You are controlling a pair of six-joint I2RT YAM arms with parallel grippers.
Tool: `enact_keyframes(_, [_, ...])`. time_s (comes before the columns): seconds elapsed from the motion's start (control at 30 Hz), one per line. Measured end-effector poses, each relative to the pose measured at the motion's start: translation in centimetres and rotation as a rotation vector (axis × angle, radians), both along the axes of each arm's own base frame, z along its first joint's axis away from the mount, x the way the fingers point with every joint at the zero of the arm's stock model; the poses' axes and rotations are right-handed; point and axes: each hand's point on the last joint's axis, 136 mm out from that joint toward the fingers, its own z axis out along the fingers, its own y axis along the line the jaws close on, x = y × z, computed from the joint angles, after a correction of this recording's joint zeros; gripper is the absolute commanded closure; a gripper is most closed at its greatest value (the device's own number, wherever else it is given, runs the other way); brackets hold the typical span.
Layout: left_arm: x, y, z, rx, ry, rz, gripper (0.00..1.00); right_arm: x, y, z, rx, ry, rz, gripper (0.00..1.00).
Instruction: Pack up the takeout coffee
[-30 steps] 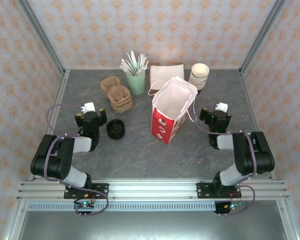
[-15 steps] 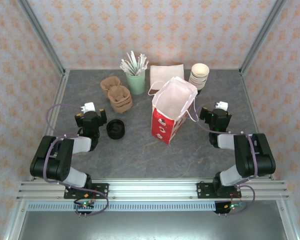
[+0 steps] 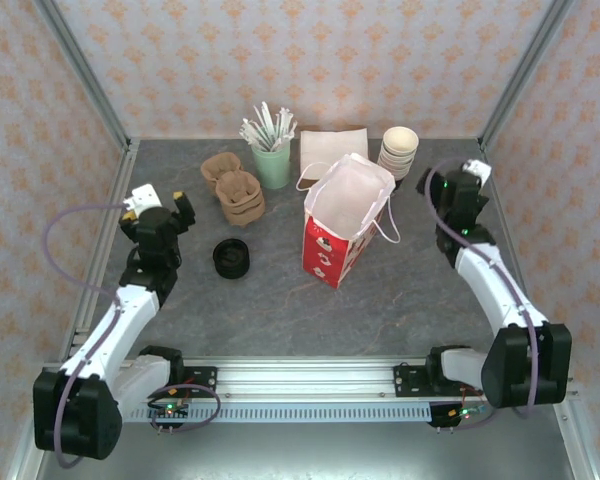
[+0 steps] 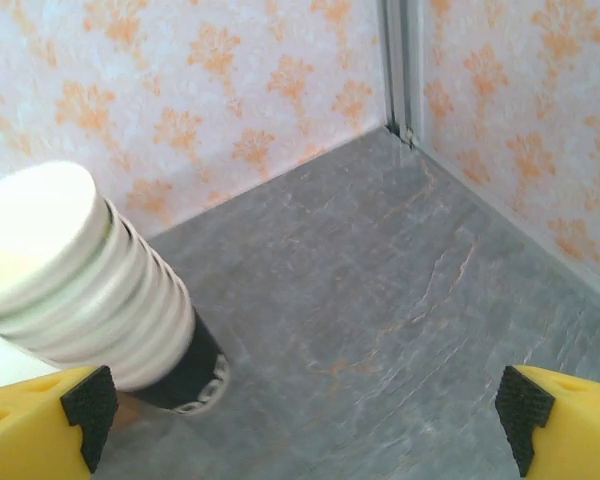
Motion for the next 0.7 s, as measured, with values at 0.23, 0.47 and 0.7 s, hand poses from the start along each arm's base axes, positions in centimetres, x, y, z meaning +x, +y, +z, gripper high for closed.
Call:
enact_keyframes(0.23, [-1.3, -1.4, 4.6, -0.176, -0.009, -0.025, 0.00, 3.6, 2.0, 3.9, 0.247, 0.062, -0.009, 0.14])
enact_keyframes(0.47, [-2.4, -4.5, 1.5, -0.253, 0.162, -0.142, 0.00, 6.9, 4.2, -0.4, 0.382, 0.243, 0.014, 0.29])
enact_keyframes(0.7, [-2.9, -5.8, 0.5, -0.281, 0.219, -0.200, 0.00, 9.5, 5.1, -1.0, 0.426, 0.282, 0.029, 0.47])
